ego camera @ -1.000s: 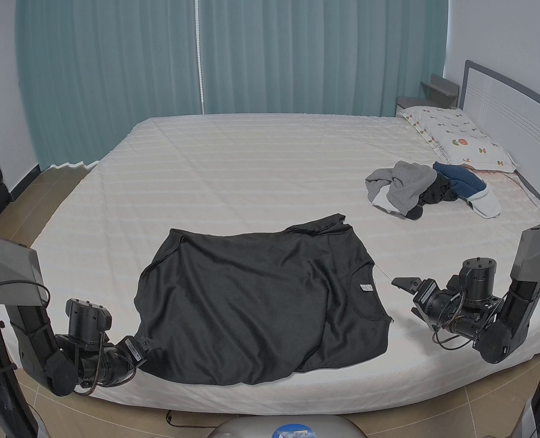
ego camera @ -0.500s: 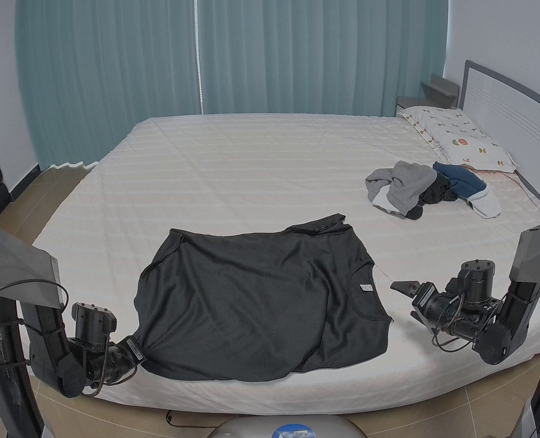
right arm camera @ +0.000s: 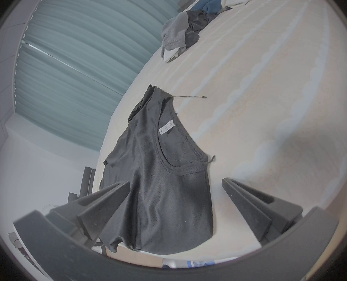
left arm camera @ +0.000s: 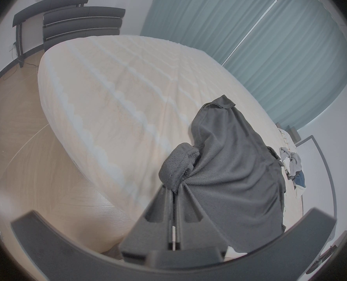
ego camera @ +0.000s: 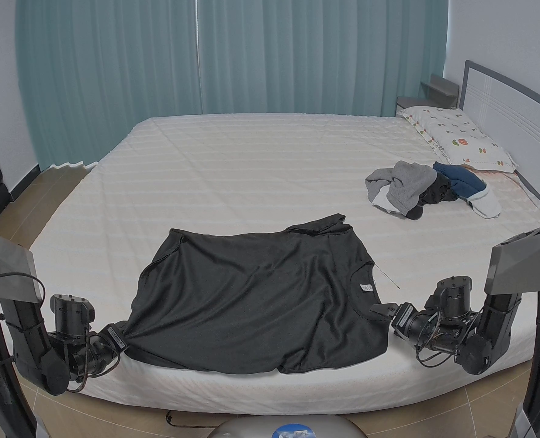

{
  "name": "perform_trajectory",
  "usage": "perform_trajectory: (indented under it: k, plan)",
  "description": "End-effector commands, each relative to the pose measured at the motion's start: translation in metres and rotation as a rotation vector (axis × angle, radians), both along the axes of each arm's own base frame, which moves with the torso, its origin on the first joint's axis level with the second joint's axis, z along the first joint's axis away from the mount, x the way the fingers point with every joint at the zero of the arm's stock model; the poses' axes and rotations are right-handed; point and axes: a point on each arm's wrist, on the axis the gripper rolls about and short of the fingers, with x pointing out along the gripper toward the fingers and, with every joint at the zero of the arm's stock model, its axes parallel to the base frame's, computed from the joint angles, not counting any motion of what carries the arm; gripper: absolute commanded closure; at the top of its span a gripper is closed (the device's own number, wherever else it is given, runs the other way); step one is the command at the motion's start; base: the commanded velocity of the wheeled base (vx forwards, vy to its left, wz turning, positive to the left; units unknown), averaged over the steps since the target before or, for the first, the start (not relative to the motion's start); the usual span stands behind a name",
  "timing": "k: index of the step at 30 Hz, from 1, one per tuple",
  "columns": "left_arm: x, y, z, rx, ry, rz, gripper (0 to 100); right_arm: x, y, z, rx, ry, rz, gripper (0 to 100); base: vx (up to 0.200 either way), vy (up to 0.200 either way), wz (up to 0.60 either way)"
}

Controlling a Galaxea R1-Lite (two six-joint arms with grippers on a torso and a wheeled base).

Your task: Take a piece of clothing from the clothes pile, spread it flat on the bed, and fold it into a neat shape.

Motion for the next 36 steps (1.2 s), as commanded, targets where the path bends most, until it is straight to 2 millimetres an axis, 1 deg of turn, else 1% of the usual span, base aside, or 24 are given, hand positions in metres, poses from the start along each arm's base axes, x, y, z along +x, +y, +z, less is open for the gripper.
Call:
perform_trajectory:
  k: [1,5,6,7,8,10,11,12,15,17,18,19,20,22,24,27,32,36]
  plan:
    - [0.003,0.003,0.007,-0.006,-0.039,0.018,100,0.007,0.003,-0.018,-0.029,0.024,0.015,100,0.000,0.000,0.00]
    - [0.004,0.006,0.007,-0.008,-0.042,0.029,100,0.015,0.003,-0.014,-0.025,-0.003,0.006,100,0.000,0.000,0.00]
    - [0.006,0.007,0.008,-0.013,-0.053,0.039,100,0.026,0.002,-0.007,-0.017,-0.039,-0.007,100,0.000,0.000,0.00]
    - [0.006,0.007,0.008,-0.013,-0.053,0.039,100,0.026,0.002,-0.007,-0.017,-0.039,-0.007,100,0.000,0.000,0.00]
    - [0.010,0.007,0.009,-0.032,-0.067,0.057,100,0.037,0.000,0.003,-0.011,-0.069,-0.020,100,0.000,0.000,0.00]
    - [0.013,0.007,0.011,-0.064,-0.087,0.079,100,0.051,-0.004,0.015,-0.011,-0.097,-0.037,100,0.000,0.000,0.00]
    - [0.013,0.007,0.011,-0.064,-0.087,0.079,100,0.051,-0.004,0.015,-0.011,-0.097,-0.037,100,0.000,0.000,0.00]
    - [0.017,0.007,0.011,-0.083,-0.102,0.094,100,0.065,-0.008,0.027,-0.005,-0.130,-0.055,100,0.000,0.000,0.00]
    - [0.019,0.008,0.012,-0.093,-0.129,0.103,100,0.083,-0.010,0.043,0.001,-0.158,-0.072,100,0.000,0.000,0.00]
    - [0.021,0.008,0.014,-0.094,-0.147,0.106,100,0.093,-0.008,0.050,0.003,-0.167,-0.072,100,0.000,0.000,0.00]
    - [0.022,0.008,0.014,-0.095,-0.155,0.104,100,0.101,-0.007,0.056,0.004,-0.170,-0.072,100,0.000,0.000,0.00]
    - [0.022,0.008,0.014,-0.095,-0.155,0.104,100,0.101,-0.007,0.056,0.004,-0.170,-0.072,100,0.000,0.000,0.00]
    - [0.023,0.009,0.011,-0.097,-0.153,0.105,100,0.113,-0.001,0.063,0.001,-0.157,-0.066,100,0.000,0.000,0.00]
    - [0.024,0.009,0.010,-0.103,-0.158,0.103,100,0.122,0.004,0.069,-0.001,-0.156,-0.059,100,0.000,0.000,0.00]
    - [0.026,0.011,0.008,-0.115,-0.156,0.109,100,0.131,0.005,0.070,0.000,-0.162,-0.062,100,0.000,0.000,0.00]
    - [0.033,0.013,0.011,-0.156,-0.183,0.141,100,0.144,0.007,0.069,0.001,-0.187,-0.072,100,0.000,0.000,0.00]
    - [0.035,0.014,0.010,-0.183,-0.187,0.161,100,0.155,0.014,0.049,-0.031,-0.189,-0.058,100,0.000,0.000,0.00]
    - [0.037,0.015,0.010,-0.186,-0.192,0.167,100,0.168,0.020,0.039,-0.064,-0.235,-0.075,100,0.000,0.000,0.00]
